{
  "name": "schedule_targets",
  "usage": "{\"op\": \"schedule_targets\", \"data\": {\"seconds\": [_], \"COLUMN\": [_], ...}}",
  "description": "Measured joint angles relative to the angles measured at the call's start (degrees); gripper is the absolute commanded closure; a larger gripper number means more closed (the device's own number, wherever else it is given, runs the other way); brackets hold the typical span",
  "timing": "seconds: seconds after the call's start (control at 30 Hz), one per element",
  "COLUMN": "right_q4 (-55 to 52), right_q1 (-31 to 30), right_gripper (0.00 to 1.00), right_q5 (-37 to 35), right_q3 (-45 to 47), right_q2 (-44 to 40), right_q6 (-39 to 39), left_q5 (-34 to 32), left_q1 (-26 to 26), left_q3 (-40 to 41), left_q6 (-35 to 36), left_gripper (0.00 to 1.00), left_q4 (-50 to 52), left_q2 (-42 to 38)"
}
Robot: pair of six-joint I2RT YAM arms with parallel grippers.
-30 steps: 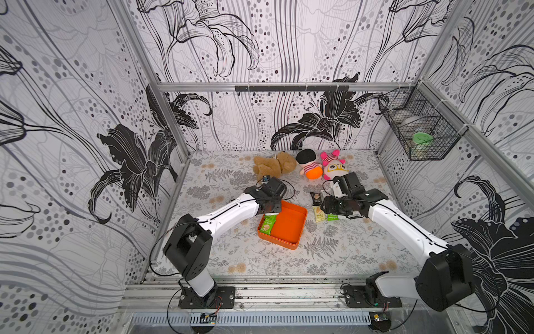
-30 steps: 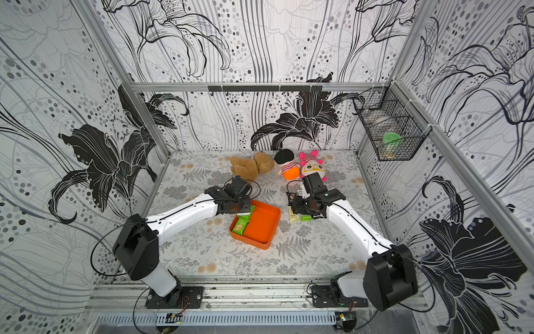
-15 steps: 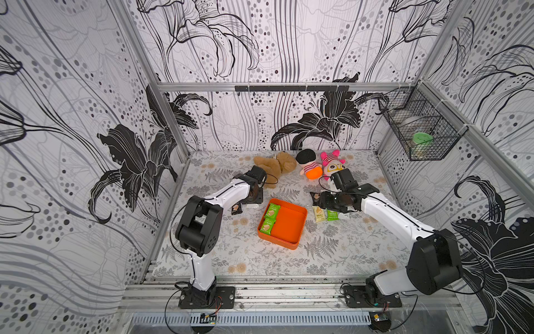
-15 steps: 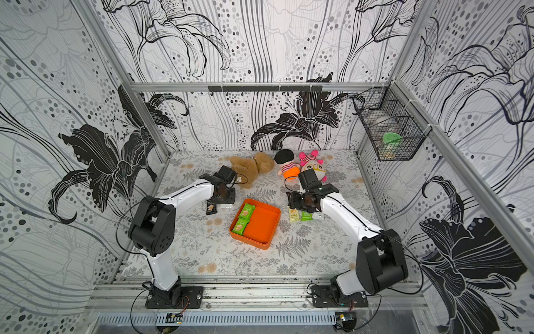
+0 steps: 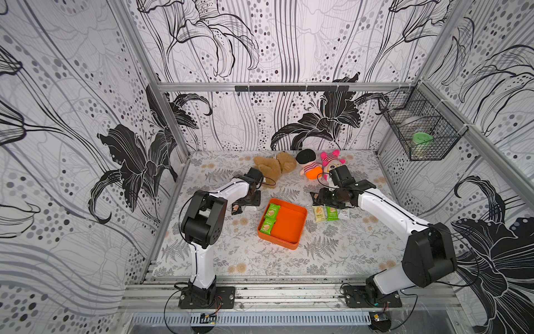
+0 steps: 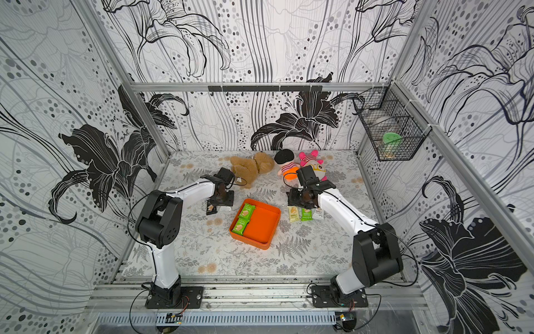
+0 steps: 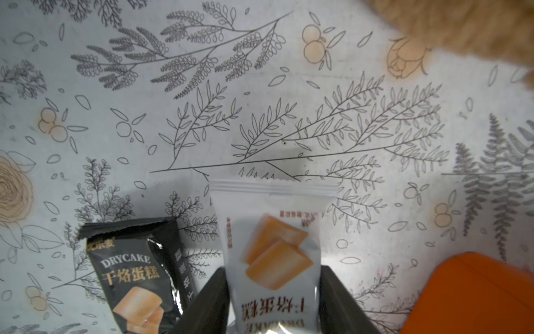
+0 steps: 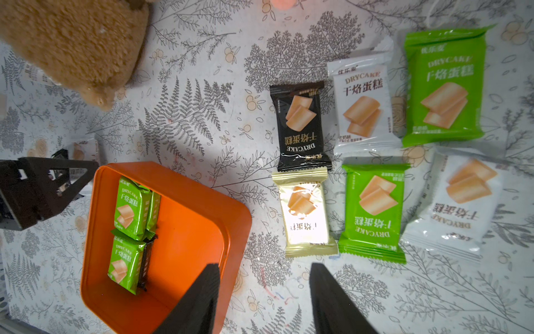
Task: Take the cookies out of the storage box
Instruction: Place the cookie at the center of the board.
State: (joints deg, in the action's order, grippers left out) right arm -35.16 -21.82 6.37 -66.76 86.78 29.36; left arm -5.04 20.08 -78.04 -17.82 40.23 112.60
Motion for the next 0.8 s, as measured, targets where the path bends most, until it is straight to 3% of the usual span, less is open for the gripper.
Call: {"op": "schedule_targets", "data": {"seconds": [0.13,0.43,0.6,0.8], "right_q4": [-0.2,-0.8,-0.8,-0.5], "right_q1": [0.0,0.0,0.0,0.0], "right_gripper": [0.44,0.45,0.44,0.44], "right_q5": [0.0,0.1,1.0,1.8], "right_q3": [-0.2,-0.2,-0.2,0.9], "right_q2": [0.0,-1.1,-2.3,-4.2], "right_q6": [0.0,-0.5,-1.7,-3.3], "left_q5": [0.2,0.3,-2.1,-4.5], "left_q1": [0.0,1.4,8.6,17.5], "left_q3": [0.3,2.8,2.8,2.0], "left_q6": [-0.4,-3.2,-6.3,-11.1], "left_gripper": [0.29,0.28,0.28,0.28], "left_q4": [-0.4,0.3,0.7,2.6], "left_q2": [-0.1,-8.3,-13.9,-14.3]}}
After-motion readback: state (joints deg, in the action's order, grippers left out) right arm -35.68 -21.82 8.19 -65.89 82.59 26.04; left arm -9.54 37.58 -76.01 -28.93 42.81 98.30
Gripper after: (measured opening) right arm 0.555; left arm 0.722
